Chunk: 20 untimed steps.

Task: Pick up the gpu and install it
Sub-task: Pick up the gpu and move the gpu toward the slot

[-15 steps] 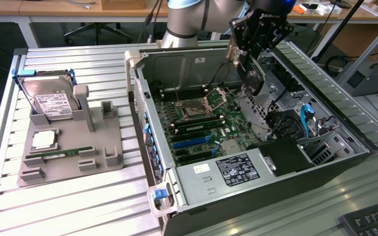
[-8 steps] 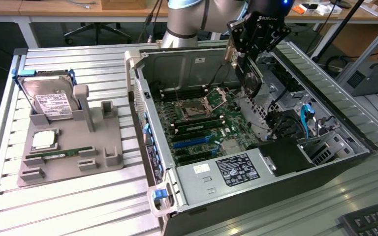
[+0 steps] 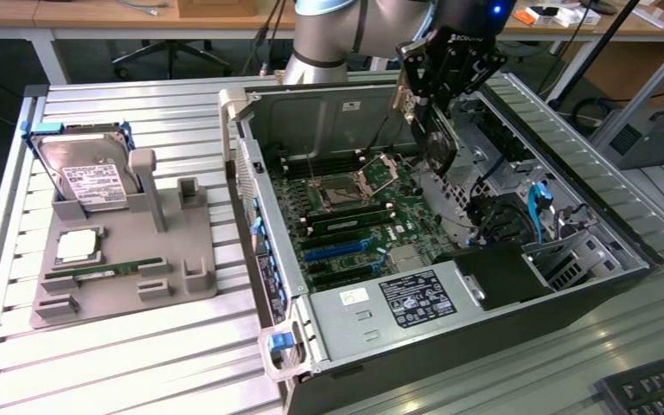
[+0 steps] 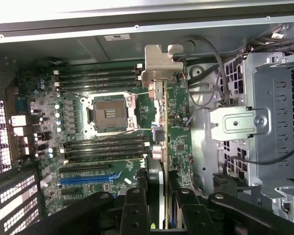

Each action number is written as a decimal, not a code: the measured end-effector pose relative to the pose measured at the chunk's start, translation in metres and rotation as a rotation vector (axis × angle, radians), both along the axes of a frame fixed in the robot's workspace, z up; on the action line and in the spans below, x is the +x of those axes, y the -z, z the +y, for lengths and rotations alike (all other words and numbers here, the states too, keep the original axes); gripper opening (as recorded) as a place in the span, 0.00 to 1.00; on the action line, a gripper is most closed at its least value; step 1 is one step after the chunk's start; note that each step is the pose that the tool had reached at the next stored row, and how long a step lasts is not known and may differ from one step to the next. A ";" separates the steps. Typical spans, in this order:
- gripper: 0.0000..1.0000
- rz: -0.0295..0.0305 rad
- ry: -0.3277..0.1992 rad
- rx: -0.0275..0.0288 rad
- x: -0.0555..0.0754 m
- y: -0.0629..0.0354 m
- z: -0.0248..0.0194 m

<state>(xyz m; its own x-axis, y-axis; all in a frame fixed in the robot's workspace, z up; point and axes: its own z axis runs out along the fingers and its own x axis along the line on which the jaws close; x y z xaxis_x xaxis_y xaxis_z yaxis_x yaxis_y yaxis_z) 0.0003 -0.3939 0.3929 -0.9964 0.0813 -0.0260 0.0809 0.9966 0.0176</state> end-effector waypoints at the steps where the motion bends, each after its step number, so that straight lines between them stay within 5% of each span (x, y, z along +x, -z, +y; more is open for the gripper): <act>1: 0.27 0.0000 0.000 0.0000 0.000 0.0006 0.0000; 20: 0.27 0.0000 0.000 0.0001 -0.001 0.0117 0.0000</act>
<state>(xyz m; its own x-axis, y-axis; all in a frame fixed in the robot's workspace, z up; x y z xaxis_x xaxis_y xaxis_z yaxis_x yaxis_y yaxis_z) -0.0004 -0.3939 0.3811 -0.9963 0.0813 -0.0260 0.0809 0.9966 0.0177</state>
